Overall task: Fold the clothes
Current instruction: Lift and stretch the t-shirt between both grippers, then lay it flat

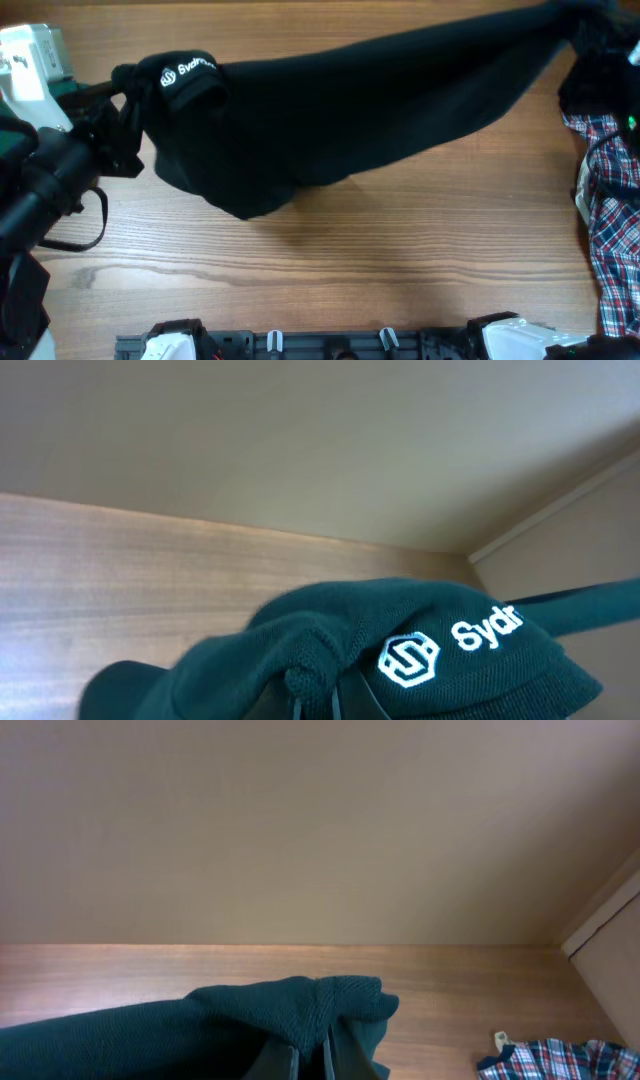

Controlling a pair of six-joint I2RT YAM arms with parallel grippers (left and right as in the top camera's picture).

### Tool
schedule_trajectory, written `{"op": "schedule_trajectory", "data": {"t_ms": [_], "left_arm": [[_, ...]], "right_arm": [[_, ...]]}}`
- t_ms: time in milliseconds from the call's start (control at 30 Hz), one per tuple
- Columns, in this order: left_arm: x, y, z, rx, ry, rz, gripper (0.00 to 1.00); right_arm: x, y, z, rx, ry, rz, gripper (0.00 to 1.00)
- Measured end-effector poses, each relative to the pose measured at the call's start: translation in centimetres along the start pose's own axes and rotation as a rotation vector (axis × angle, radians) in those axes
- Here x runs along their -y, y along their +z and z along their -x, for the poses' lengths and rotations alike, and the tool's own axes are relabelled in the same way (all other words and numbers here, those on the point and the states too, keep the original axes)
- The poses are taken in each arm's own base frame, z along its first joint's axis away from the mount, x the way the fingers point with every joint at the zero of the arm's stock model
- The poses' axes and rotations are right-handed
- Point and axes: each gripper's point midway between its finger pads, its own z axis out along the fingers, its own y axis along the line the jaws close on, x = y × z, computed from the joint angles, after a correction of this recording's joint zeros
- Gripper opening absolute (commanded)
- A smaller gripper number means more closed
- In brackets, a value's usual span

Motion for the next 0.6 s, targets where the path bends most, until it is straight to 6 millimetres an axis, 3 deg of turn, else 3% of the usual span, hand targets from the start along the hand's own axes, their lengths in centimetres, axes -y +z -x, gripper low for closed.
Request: {"op": "schedule_trajectory", "data": {"t_ms": [100,300,333,400,600], "left_arm": [[0.1,-0.5,-0.2,0.001,-0.023,0.004,0.04],[1.5,-5.5,-1.6,0.047,-0.036,0.034,0.04],[1.4,-6.1,-2.0,0.039,-0.043,0.054,0.04],[0.6,-6.4,-2.7,0.020,-0.059,0.099,0.04],[-3.3,-6.4,-5.4,-0.092,-0.121,0.306,0.04]], "right_arm": [[0.2,-0.6,-0.9,-0.028,0.032,-0.003,0.04],[0.5,-2.1,-2.7,-0.088,0.132,-0.006,0.04],[0.7,-2.8,-3.8,-0.124,0.145,-0.012,0.04],[0.9,-3.5,-5.6,-0.191,0.178,-0.023,0.04],[-0.5,-4.1,-5.8,-0.208,0.219,0.060,0.04]]}}
